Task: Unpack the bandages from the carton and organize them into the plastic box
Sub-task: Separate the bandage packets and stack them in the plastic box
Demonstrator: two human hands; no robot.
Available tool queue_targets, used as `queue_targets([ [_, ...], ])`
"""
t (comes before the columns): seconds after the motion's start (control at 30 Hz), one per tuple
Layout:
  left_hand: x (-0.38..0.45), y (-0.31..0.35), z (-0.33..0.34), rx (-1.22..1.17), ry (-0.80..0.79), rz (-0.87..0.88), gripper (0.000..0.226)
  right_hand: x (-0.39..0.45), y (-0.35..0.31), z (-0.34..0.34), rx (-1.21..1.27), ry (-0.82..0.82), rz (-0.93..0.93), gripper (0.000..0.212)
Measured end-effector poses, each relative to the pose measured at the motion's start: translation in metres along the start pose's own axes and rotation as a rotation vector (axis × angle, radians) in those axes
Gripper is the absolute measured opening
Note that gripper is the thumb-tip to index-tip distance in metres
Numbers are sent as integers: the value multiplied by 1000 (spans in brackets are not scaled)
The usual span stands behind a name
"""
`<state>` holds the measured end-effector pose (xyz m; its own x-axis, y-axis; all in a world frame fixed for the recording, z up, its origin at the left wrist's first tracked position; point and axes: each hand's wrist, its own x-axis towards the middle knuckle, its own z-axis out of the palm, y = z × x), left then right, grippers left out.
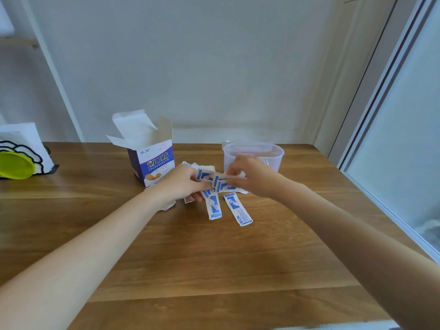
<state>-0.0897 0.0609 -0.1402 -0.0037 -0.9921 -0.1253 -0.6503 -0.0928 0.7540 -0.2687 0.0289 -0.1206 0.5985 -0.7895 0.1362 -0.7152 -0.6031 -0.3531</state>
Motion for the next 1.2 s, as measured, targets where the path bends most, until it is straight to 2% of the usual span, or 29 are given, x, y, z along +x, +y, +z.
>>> queue_targets([
  [0.1, 0, 3, -1, 19, -12, 37, 17, 0, -1, 3, -93, -43, -71, 21],
  [0.17, -2, 5, -1, -8, -7, 46, 14, -1, -2, 4, -70, -83, -52, 8],
  [0.2, -2, 5, -1, -20, -1, 51, 13, -2, -2, 5, -48, -86, -30, 8],
  [0.27, -3, 2, 0, -60, 13, 46, 10, -3, -3, 5, 7, -51, 8, 4],
  [0.4, -3, -1, 3, -228, 56, -10, 10, -6, -1, 0, 21, 28, 30, 25],
  [0.5, -4, -1, 2, -372, 110, -58, 4, -5, 4, -1, 20, 85, 53, 17],
  [0.6, -4, 0, -2, -468, 160, -101, 4, -4, 9, -3, 133, 167, 139, 18],
  [0.67, -3, 1, -2, -433, 174, -110, 4, -4, 8, -5, 254, 180, 196, 17],
  [0.77, -4, 3, 1, -344, 163, -52, 5, -6, 8, -6, 521, 179, 285, 8],
  [0.83, -6, 5, 5, -377, 107, -12, 13, -7, 8, -6, 568, 148, 294, 11],
  [0.9, -8, 10, 9, -430, 30, 22, 25, -6, 7, -3, 482, 126, 260, 14],
  [0.97, -7, 15, 13, -387, 14, 50, 28, -5, 7, -1, 271, 131, 180, 15],
  [1.07, -5, 17, 14, -189, 92, 37, 25, -7, 9, 3, -5, 91, 55, 19],
  [1.2, -7, 7, 21, 111, -27, -3, 30, -15, 15, 13, -144, -67, 32, 24],
])
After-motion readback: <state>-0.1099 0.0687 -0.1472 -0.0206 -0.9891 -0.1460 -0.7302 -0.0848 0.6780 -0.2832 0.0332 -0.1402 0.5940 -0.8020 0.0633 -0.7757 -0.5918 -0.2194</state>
